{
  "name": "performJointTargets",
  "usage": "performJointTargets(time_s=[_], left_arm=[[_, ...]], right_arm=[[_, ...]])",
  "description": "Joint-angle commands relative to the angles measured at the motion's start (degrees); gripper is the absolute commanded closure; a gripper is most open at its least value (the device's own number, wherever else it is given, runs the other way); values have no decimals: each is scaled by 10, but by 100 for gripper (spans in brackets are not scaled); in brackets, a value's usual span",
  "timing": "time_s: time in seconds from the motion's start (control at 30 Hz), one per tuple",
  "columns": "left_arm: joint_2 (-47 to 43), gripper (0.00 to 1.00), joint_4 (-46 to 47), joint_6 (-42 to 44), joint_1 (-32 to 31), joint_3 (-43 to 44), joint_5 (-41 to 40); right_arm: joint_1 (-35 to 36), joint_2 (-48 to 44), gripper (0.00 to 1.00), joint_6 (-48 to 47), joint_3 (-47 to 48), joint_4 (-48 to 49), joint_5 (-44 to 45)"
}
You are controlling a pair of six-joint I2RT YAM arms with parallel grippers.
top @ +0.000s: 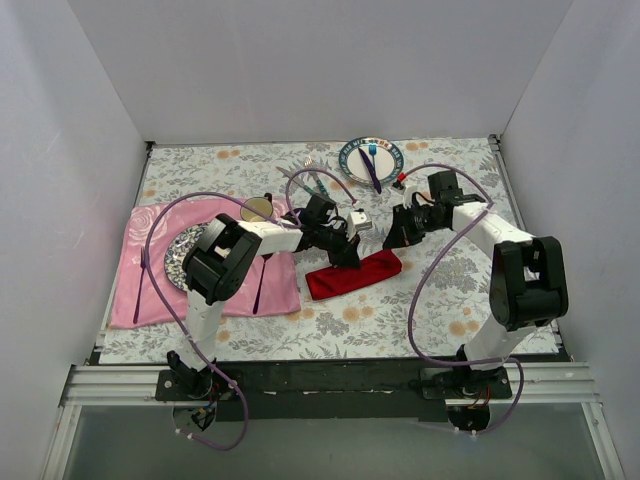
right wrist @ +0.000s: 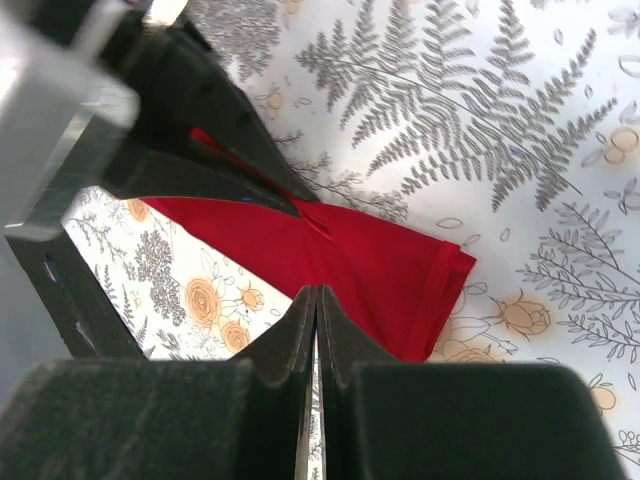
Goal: Fold the napkin into a case and place the utensils inside
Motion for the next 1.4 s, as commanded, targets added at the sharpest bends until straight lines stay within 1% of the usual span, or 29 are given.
performJointTargets(time_s=[0.0,0.2,0.4,0.43,0.53,0.57,0.67,0.7,0.8,0.87,0.97,1.17,1.37], left_arm=[[31,100,-60,27,3,-7,-39],[31,100,-66,31,3,-5,-48],[39,99,-74,24,3,7,-55],[39,98,-75,23,3,8,-56],[36,88,-85,16,4,15,-56],[34,82,-93,11,10,17,-50],[31,75,-131,3,29,38,-9],[26,70,-141,5,34,44,-2],[24,64,-182,19,44,61,9],[26,62,-225,31,47,78,21],[30,59,-254,43,48,83,32],[50,55,-264,11,48,101,62],[75,54,-266,-21,46,133,100]], right_arm=[[-12,49,92,35,6,14,-3],[-16,100,93,22,-21,27,15],[-16,125,94,12,-49,40,59],[-16,126,94,9,-51,42,66],[-16,133,94,6,-49,45,92],[-16,136,94,6,-49,42,95],[-16,132,94,6,-54,42,104],[-16,130,94,6,-60,43,106],[-16,121,94,4,-71,48,115],[-15,118,94,3,-78,50,114],[-16,116,94,8,-82,56,113],[-16,116,94,15,-81,63,114],[-16,114,94,18,-85,65,116]])
